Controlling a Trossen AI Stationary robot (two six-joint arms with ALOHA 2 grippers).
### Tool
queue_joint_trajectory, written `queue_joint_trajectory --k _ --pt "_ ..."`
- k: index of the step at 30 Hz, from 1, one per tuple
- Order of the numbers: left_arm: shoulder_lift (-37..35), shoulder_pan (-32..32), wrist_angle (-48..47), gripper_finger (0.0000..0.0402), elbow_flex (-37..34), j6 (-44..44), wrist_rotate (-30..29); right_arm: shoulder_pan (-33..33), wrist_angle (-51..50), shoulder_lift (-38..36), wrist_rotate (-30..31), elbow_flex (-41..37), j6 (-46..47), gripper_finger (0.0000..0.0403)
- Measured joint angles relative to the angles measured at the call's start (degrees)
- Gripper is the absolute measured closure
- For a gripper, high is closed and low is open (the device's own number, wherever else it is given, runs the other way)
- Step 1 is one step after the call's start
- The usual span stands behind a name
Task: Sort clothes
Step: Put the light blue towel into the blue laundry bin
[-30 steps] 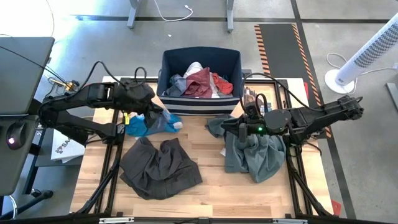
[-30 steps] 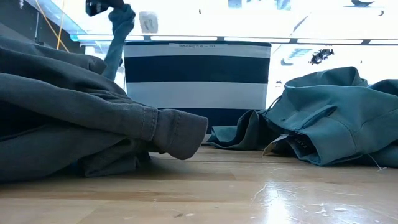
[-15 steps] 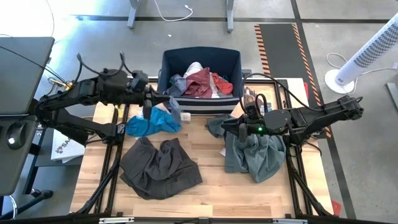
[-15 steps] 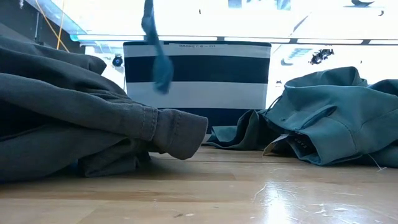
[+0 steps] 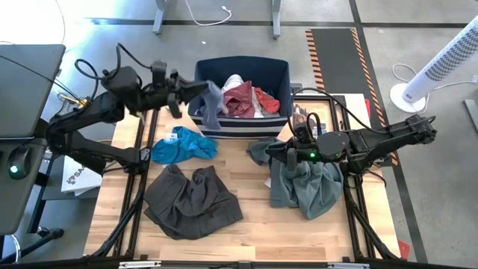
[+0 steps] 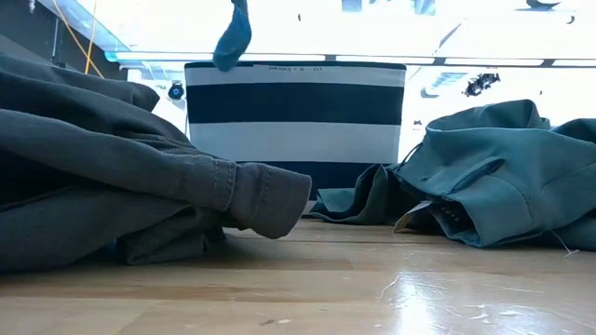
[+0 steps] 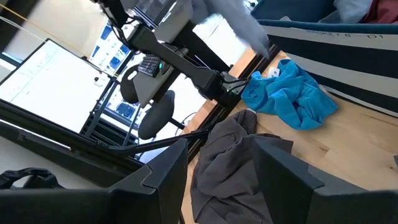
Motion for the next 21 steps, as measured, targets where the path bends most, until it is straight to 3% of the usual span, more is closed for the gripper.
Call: queue_joint_trajectory --k 13,21 --pt "10.22 11.28 17.58 0.0401 -0.02 -7.36 7.93 0.04 0.03 0.00 -0.46 -0.02 1.11 0.0225" --pt "20.11 17.93 33.03 0.0401 -0.01 -16.98 13.13 0.04 0.04 -0.02 -0.57 0.00 1.11 0.0225"
